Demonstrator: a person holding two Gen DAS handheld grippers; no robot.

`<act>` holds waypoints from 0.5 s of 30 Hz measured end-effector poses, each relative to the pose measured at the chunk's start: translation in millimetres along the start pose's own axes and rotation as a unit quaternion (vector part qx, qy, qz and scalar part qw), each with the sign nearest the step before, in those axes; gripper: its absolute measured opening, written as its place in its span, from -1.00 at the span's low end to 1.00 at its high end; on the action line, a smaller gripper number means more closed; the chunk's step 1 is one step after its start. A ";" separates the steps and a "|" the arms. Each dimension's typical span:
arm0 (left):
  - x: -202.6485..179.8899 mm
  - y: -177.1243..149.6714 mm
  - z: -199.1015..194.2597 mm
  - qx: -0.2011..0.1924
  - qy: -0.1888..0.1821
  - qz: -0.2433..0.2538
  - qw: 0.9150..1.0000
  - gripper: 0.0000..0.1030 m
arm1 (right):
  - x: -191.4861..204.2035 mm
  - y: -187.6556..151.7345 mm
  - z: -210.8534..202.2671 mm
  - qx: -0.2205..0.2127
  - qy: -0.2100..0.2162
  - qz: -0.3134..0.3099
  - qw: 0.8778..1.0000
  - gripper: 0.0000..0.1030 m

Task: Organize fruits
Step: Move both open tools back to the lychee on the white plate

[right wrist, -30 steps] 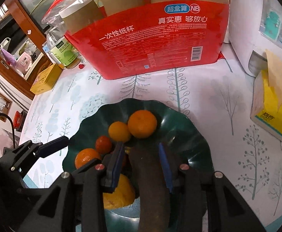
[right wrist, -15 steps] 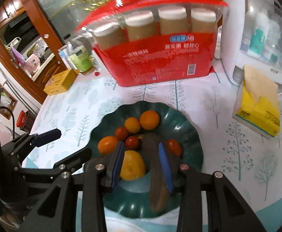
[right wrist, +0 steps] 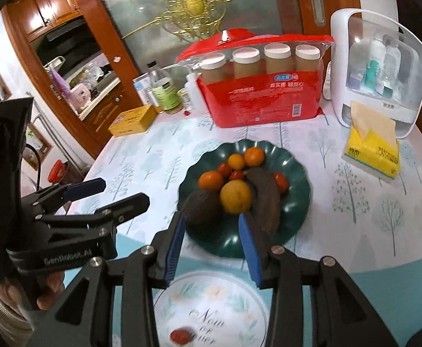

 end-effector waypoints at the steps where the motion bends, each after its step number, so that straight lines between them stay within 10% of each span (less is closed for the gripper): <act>1: 1.2 -5.6 -3.3 0.001 0.000 -0.003 1.000 0.66 | 3.4 -6.7 -3.9 0.000 0.001 -0.004 1.000 -0.22; 15: 23.9 -116.4 -15.1 0.009 0.066 -0.053 0.996 0.66 | 31.1 -111.0 4.4 0.047 -0.011 -0.075 0.996 -0.22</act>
Point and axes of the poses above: each gripper's, at about its wrist camera, not at the fingertips, and z roughly the way its jaws point, x to its left, y to its top, the point moved 4 cm from there along z, roughly the way its jaws point, and after that the axes turned 1 degree about -x, right-handed, at the moved point
